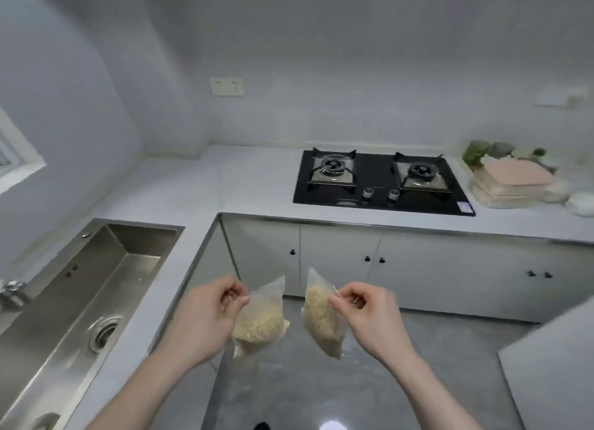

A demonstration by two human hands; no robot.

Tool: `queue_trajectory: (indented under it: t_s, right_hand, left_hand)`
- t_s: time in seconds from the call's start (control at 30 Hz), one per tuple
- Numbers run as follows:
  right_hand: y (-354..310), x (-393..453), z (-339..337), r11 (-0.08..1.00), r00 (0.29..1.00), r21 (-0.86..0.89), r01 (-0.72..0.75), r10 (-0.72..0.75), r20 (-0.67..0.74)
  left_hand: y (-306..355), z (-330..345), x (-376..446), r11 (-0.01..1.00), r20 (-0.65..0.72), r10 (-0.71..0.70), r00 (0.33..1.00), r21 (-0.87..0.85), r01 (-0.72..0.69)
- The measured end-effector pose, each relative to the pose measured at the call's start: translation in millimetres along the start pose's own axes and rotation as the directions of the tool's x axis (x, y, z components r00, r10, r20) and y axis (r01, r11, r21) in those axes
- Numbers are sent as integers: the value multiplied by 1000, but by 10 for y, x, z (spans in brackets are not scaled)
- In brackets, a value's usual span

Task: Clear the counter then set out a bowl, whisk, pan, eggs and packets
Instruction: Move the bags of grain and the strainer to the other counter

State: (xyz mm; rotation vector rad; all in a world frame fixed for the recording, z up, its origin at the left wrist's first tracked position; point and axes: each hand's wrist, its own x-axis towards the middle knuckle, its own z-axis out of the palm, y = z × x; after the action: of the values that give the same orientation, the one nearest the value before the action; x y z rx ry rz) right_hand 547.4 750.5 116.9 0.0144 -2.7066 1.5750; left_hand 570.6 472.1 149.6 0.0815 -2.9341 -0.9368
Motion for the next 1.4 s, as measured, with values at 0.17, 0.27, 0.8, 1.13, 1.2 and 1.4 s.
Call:
queue_trajectory:
  t_s: [0.17,0.27,0.8,1.13,1.2,1.4]
  right_hand:
    - [456,78,-726,992,975,68,-104,115,-191]
    - [703,211,-1153,982,942,105,-156,180,-284]
    - [1764,1341,-3073,950,747,129,-284,303,-592]
    - [2464,1813,-4162,931,650,202,-303,357,-671]
    - [2681,1982,-4436,931,658,208,-300,360,-662]
    - [3346,2535,-5244,932,692,181,-315,356,-628]
  left_hand:
    - [807,580,610,985,127,171,977,-16,-170]
    - [1234,963,989,967,183,254,950,-42,-250]
    - [3203,2648,3063,846,352,531,771,-165,-507]
    - [4391,3382,3738,793,386,596,704,-148,-591]
    - [4652,3606,3840,790,376,602,705,-151,-594]
    - [5314,4313,4067,827,378,550,745,-123,-548]
